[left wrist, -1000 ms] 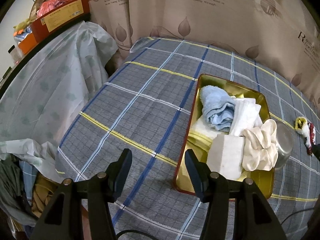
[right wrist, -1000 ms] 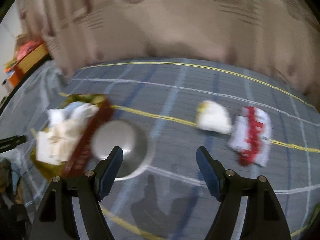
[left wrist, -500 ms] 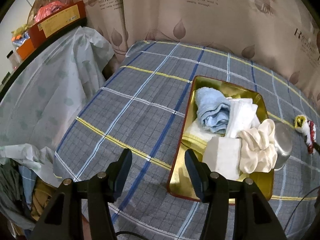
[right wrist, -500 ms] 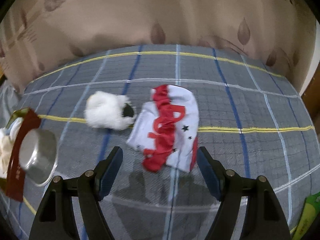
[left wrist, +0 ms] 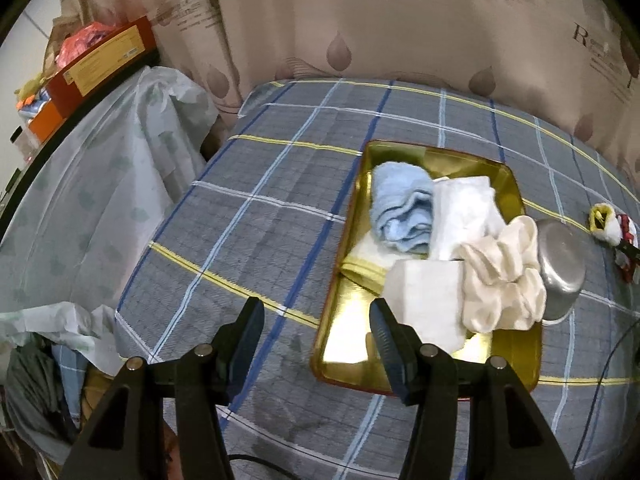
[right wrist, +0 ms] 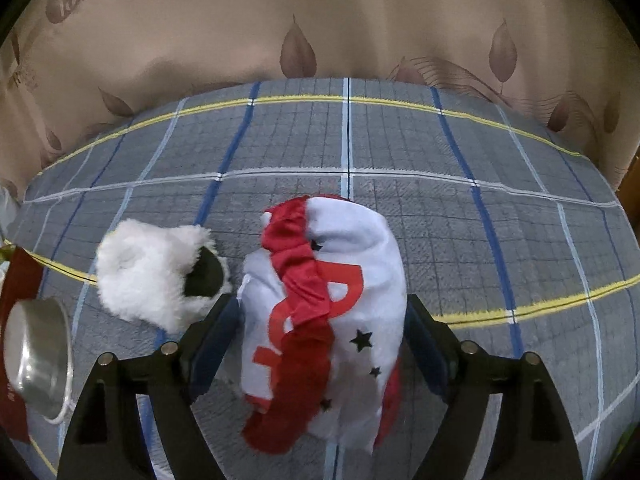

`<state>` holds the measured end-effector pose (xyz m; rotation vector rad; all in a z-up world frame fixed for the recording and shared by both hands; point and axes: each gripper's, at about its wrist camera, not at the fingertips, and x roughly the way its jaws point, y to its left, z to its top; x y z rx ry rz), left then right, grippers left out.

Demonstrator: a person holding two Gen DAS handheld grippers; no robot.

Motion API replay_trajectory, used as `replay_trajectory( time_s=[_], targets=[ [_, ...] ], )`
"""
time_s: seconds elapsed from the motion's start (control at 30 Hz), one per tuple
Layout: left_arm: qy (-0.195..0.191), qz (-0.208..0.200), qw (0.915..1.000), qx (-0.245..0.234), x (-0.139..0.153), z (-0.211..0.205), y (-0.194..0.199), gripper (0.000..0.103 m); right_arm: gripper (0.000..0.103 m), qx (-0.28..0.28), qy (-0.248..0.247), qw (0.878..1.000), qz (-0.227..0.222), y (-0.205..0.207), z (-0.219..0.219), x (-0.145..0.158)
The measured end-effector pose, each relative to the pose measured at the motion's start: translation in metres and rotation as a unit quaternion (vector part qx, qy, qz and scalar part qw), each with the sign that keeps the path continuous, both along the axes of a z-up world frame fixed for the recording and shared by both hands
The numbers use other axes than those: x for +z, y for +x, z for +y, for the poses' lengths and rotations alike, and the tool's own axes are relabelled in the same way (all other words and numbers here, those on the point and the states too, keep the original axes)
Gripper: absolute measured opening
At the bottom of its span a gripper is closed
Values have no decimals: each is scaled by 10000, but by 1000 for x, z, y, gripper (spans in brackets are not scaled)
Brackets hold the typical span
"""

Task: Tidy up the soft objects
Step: 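Move the right gripper to the white-and-red star cloth and grasp it, then grasp the white fluffy item with the left gripper while the right holds the star cloth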

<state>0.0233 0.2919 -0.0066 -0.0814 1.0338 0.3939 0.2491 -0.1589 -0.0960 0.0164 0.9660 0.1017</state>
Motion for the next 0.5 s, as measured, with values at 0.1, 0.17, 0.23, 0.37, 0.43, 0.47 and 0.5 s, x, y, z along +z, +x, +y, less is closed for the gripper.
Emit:
replay_trajectory(
  time_s=[0.1, 0.17, 0.23, 0.37, 0.43, 0.47, 0.5],
  targets=[
    [-58, -18, 9999, -97, 4, -8, 4, 56, 75, 112, -46, 9999, -81, -1, -1, -4],
    [-100, -29, 9998, -172, 6, -16, 9, 56, 66, 204, -100, 9997, -131, -3, 0, -5],
    [-144, -39, 9996, -259, 8, -24, 13, 56, 51, 254, -76, 9995, -170, -6, -1, -3],
    [-186, -55, 9985, -518, 11, -48, 24, 56, 41, 299, -12, 9993, -210, -12, -3, -2],
    [-217, -62, 9973, -693, 12, -62, 30, 56, 38, 321, 9, 9992, -244, -16, -5, -1],
    [-227, -65, 9967, -781, 13, -69, 33, 56, 38, 316, 31, 9992, -258, -18, -8, -1],
    [-231, -66, 9959, -869, 13, -76, 36, 56, 37, 293, 47, 9992, -262, -22, -11, -1]
  ],
)
